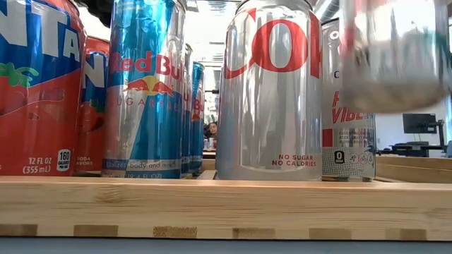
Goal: Place canned beverage on shelf
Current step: Put the white-pink soda can on the shelf aligned with the other white-pink soda can
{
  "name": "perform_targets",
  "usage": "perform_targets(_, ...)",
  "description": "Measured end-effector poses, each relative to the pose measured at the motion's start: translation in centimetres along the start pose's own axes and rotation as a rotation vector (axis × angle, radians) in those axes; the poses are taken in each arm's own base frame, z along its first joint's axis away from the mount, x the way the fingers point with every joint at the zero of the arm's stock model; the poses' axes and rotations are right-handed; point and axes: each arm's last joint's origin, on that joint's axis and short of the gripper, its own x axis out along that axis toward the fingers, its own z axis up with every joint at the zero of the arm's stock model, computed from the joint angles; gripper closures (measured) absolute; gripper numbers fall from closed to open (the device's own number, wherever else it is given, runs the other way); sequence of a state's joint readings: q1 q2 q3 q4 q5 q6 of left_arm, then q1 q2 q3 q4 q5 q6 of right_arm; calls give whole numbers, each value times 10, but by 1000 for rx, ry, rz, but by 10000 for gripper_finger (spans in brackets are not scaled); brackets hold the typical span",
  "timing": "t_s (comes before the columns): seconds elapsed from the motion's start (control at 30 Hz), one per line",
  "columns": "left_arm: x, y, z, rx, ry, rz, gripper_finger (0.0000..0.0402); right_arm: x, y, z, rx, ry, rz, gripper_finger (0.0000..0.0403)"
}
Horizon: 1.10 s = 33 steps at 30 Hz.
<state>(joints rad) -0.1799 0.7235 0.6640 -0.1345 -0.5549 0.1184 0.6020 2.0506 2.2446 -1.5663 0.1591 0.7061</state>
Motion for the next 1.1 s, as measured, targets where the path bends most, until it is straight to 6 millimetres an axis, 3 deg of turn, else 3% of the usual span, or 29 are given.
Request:
perform_targets(0.5, 0, 0, -3, 10, 30, -3, 99, 44, -8, -8, -52, 157, -87, 226)
perform_targets(1.1, 0, 0, -3, 1, 28, -2, 99, 48, -2, -3, -106, 92, -37, 226)
